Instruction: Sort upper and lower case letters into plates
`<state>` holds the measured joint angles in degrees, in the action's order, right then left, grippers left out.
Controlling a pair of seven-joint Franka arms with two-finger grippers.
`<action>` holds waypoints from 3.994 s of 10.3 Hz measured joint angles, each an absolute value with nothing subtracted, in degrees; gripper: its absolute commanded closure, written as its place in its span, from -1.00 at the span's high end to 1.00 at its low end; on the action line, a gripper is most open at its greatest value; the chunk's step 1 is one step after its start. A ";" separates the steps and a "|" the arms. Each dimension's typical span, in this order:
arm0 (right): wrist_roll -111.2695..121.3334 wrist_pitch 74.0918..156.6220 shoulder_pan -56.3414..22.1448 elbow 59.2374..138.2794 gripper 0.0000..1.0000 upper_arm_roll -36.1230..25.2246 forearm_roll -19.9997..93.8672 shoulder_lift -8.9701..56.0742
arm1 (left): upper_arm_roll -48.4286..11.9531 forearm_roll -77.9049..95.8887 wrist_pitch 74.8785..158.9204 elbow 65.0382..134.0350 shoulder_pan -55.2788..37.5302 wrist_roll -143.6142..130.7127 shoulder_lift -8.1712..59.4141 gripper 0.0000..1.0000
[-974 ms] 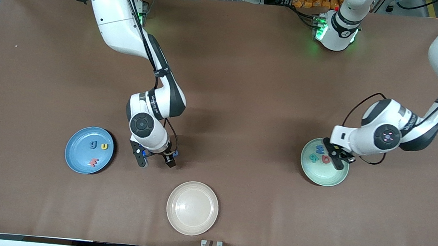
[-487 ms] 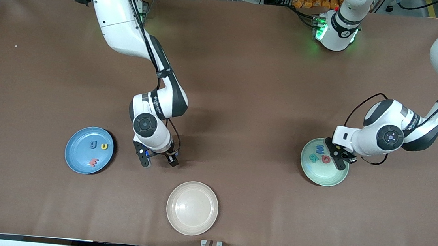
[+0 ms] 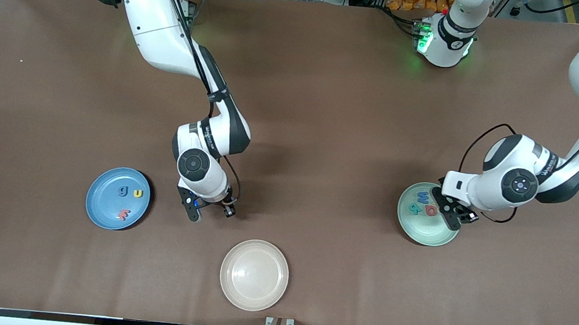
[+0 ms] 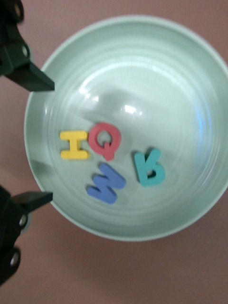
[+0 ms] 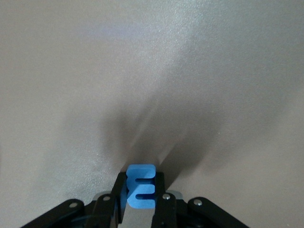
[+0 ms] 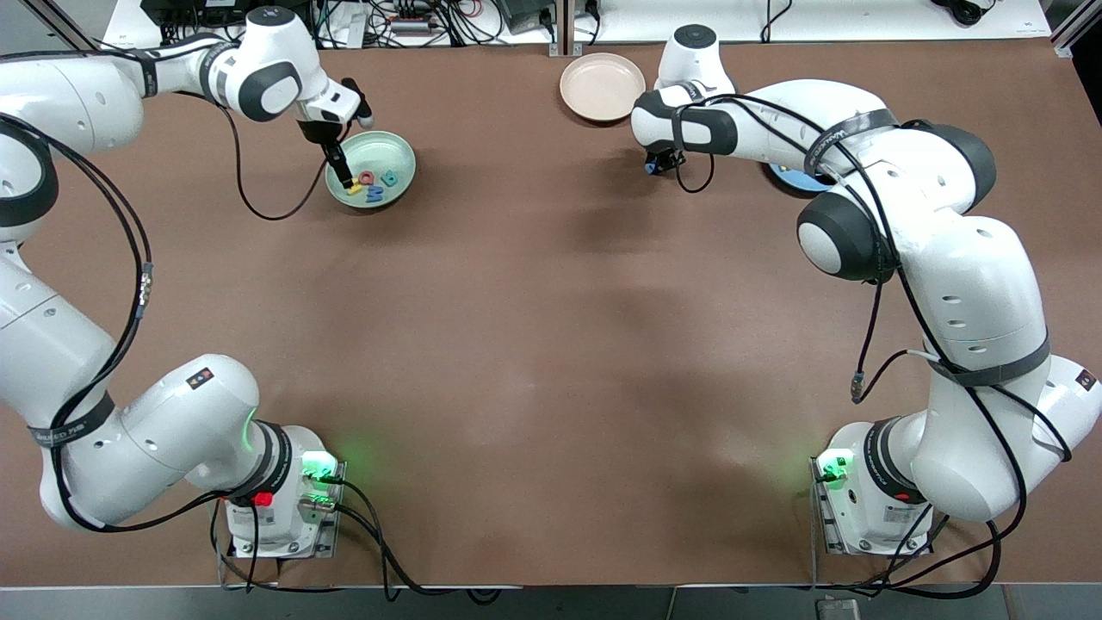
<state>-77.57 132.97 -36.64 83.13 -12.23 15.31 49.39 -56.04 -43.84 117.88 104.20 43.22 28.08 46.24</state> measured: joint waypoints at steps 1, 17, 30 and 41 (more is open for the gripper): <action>-77.01 133.10 -36.66 83.04 -1.00 -12.23 15.30 49.41 | -56.02 -42.75 117.61 101.94 43.13 28.08 46.20 1.00; -22.57 108.24 -25.67 75.59 -1.00 -26.98 13.24 47.30 | -51.80 -32.54 105.73 82.86 31.02 2.88 41.70 1.00; -9.54 116.61 -20.17 77.17 1.00 -26.25 13.55 47.37 | -40.63 -30.15 106.26 82.43 21.82 -4.96 35.79 1.00; -10.70 116.80 -20.31 73.56 1.00 -31.85 15.01 38.98 | -20.65 -6.87 104.35 82.15 10.75 -5.59 23.07 1.00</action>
